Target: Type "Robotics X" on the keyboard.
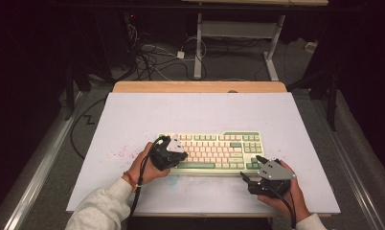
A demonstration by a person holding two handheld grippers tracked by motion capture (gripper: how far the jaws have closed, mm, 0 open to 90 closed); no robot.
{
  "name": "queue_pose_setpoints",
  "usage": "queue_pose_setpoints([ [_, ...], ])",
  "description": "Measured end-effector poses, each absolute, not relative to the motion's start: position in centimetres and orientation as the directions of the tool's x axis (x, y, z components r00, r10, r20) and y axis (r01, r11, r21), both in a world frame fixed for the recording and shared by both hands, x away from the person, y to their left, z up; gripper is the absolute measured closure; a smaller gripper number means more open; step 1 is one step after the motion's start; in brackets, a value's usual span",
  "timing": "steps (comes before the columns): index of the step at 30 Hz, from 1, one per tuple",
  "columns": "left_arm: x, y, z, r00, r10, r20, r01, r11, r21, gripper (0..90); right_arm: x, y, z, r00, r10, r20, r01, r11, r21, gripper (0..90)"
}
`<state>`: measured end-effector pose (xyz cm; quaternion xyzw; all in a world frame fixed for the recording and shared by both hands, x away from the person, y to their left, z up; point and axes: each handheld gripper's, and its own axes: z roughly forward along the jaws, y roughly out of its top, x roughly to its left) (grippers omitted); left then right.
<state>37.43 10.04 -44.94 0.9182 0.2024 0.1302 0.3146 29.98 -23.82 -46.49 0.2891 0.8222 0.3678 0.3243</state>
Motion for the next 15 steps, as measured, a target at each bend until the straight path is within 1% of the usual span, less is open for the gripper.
queue_pose_setpoints([
  [15, 37.63, 9.72, -45.32, 0.882, 0.455, 0.123, 0.288, -0.728, 0.622, 85.3, 29.96, -23.74, -46.57, -0.633, 0.702, -0.327, 0.235, 0.576, 0.783, 24.5],
])
